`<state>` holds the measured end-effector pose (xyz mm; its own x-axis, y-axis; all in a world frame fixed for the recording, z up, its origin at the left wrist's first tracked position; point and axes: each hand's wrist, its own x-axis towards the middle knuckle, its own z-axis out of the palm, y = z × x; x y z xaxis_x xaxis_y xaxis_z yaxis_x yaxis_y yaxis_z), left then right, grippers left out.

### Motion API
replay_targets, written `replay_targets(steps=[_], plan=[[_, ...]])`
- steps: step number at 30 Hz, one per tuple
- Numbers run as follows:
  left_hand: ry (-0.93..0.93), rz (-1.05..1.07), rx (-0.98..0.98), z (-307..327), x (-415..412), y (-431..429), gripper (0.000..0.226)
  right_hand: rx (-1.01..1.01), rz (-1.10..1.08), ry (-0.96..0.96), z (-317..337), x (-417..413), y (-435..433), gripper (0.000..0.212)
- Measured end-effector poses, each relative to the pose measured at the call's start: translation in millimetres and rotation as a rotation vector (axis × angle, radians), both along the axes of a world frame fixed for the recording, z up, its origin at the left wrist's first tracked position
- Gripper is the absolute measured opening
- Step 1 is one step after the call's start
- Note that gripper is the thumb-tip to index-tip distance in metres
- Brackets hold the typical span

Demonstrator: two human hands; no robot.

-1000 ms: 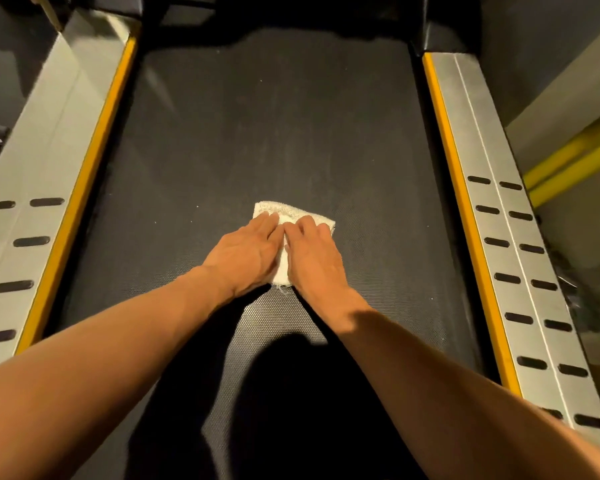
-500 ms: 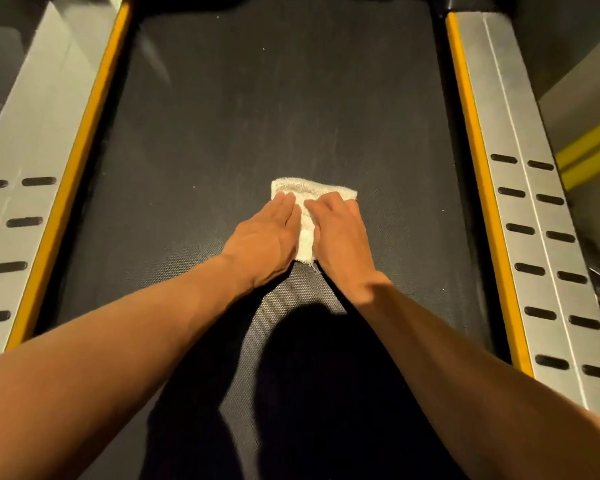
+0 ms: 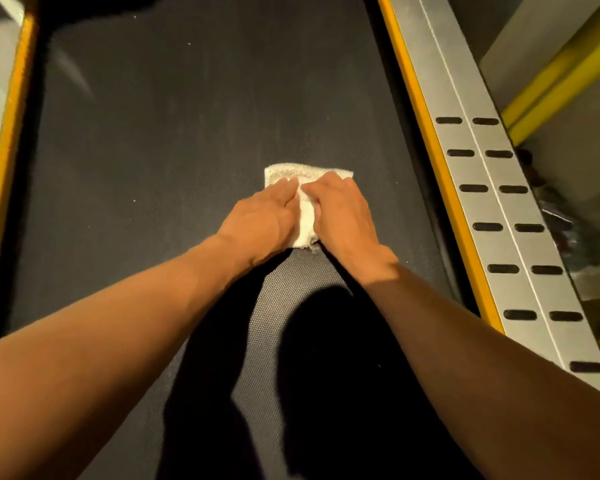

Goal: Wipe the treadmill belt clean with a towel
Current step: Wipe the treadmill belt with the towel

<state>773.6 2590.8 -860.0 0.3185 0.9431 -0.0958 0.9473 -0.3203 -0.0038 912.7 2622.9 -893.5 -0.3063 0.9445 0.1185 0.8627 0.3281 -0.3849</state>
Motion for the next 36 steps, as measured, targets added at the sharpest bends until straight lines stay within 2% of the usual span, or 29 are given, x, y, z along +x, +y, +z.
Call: replay_targets(steps=[3,5,9,11,14,16,19,22,27,32,36], plan=[[-0.078,0.141,-0.098,2.7,17.4,7.4,0.042,-0.045,-0.045,0.015,6.5,0.3,11.0,0.025],[-0.065,0.188,-0.114,-0.6,31.5,1.5,0.042,-0.059,-0.050,0.040,9.1,3.7,2.9,0.030],[-0.006,0.116,-0.055,-3.2,37.7,-6.3,0.043,-0.010,0.011,0.042,3.3,25.5,-9.5,0.032],[0.024,0.074,-0.063,-1.4,39.7,3.5,0.043,-0.009,-0.018,0.027,2.2,31.3,2.3,0.028],[0.020,0.068,-0.104,-3.5,50.6,17.8,0.047,-0.115,-0.102,0.071,9.0,29.9,16.4,0.027],[0.014,0.086,-0.119,-6.6,56.1,15.8,0.049,-0.117,-0.116,0.057,11.0,29.9,8.7,0.025],[0.077,-0.018,-0.072,-10.6,55.9,2.6,0.053,-0.088,-0.125,0.100,9.6,40.3,-10.8,0.023],[0.042,-0.039,-0.089,-8.6,55.2,10.0,0.053,-0.049,-0.116,0.072,11.5,45.8,-1.2,0.025],[0.027,0.001,-0.143,-0.9,64.6,17.3,0.053,-0.111,-0.146,-0.006,19.1,40.4,11.0,0.031],[0.021,-0.087,-0.144,-8.0,66.2,3.6,0.057,-0.002,-0.164,0.037,4.1,61.6,-8.2,0.032],[-0.010,-0.054,-0.217,-2.8,75.9,24.5,0.060,-0.040,-0.209,0.025,4.0,63.0,24.2,0.038]])
